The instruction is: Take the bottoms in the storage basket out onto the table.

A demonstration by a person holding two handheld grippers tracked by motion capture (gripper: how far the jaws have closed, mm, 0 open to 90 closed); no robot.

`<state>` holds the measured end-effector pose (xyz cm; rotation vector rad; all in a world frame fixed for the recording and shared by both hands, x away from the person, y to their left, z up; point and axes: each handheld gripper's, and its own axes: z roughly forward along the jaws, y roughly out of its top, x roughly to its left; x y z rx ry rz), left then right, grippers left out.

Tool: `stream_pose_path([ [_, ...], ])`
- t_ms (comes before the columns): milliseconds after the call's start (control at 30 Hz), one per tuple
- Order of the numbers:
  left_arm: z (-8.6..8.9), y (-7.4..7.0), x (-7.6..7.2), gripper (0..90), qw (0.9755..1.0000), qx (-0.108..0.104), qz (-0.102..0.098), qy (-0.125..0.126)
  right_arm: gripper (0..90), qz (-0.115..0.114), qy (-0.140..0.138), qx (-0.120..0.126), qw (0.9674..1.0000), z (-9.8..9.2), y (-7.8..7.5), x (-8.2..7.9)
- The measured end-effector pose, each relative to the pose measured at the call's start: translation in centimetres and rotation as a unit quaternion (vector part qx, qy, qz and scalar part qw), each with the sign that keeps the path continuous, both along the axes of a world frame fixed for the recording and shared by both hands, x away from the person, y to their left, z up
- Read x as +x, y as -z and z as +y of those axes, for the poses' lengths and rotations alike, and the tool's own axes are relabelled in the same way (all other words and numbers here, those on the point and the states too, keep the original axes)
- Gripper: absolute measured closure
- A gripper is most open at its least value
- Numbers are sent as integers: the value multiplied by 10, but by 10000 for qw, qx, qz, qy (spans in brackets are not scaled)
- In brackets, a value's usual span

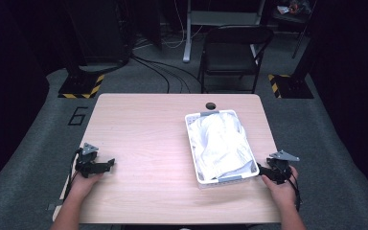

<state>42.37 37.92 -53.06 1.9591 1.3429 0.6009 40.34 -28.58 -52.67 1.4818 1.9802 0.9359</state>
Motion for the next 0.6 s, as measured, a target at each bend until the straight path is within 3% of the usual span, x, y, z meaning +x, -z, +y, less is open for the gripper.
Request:
stream_pose_path([
  [600,0,-1,0,125,10000,9,59,54,341,10,-13,-27,10000,-1,0,2],
])
